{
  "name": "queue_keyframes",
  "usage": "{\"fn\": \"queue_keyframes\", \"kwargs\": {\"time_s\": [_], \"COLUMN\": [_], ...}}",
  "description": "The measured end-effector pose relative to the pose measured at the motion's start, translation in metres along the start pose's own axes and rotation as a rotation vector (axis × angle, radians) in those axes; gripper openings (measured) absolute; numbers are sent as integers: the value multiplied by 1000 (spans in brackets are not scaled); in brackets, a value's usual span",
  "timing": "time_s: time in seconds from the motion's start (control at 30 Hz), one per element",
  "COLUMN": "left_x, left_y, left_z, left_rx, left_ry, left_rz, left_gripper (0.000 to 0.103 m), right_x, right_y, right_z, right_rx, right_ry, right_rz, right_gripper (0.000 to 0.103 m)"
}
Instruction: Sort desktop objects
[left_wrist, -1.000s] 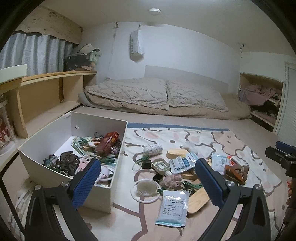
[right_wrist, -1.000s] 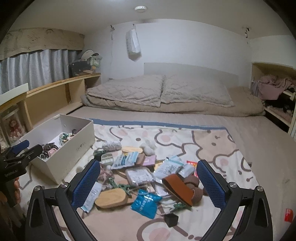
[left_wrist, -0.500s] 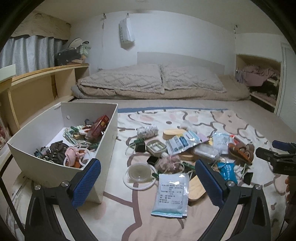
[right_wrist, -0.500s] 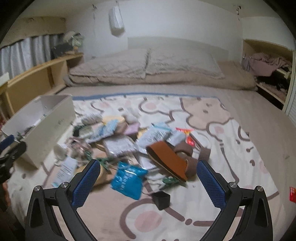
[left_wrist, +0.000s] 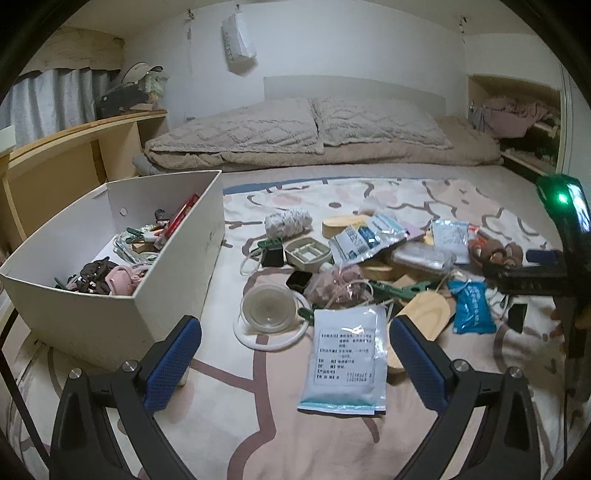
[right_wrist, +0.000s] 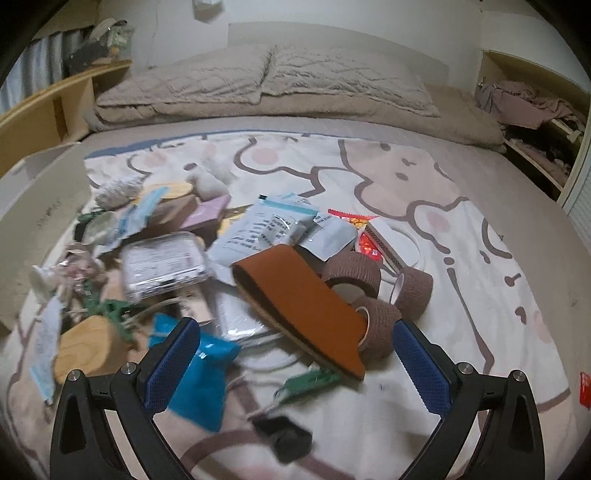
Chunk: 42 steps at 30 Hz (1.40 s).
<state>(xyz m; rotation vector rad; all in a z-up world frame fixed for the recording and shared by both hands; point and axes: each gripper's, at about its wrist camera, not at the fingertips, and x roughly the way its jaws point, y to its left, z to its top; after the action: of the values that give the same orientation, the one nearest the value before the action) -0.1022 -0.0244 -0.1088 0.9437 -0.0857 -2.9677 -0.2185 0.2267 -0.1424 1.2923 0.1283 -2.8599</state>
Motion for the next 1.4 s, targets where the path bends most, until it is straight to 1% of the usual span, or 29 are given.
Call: {"fn": "queue_keyframes", "kwargs": {"time_s": [0.13,0.2,0.27,0.4,0.53,0.63,0.73,0.83,1.03,1.1,1.2,1.4], "left_x": [8,10,13,18,18,16,15,14,13,14,14,17], "left_y": [-2,-3,-3,-6,-10,-13,-16,-17,-23,-25,-26,-22], "left_z": [-3,-4,-6,-9,-10,-11,-12,-13,-15,-16,-16,-16], "left_rx": [8,9,12,13,19,31,40,42,61,66,71,53], "left_ry": [19,26,34,55,59,54,53,54,53,54,57,70], "left_rz": [-4,-3,-5,-13,-22,-27,-32,-38,-50,-53,-56,-62], "left_gripper": [103,103,103,103,103,102,102,102,103,103,103,103], "right_x": [15,21,22,15,5,-6,-15,-22,-16,-7,7,23], "right_y": [3,7,13,24,36,42,46,43,34,35,36,39], "right_z": [3,2,-2,-14,-32,-46,-52,-44,-5,4,8,-4], "right_rx": [-30,-69,-120,-195,-260,-271,-274,-243,-149,-143,-147,-191], "right_ry": [19,23,17,14,23,36,52,28,-23,-12,15,69], "right_rz": [-13,-41,-61,-61,-27,24,70,85,54,46,24,0], "right_gripper": [103,103,103,103,103,103,103,103,103,103,103,103]}}
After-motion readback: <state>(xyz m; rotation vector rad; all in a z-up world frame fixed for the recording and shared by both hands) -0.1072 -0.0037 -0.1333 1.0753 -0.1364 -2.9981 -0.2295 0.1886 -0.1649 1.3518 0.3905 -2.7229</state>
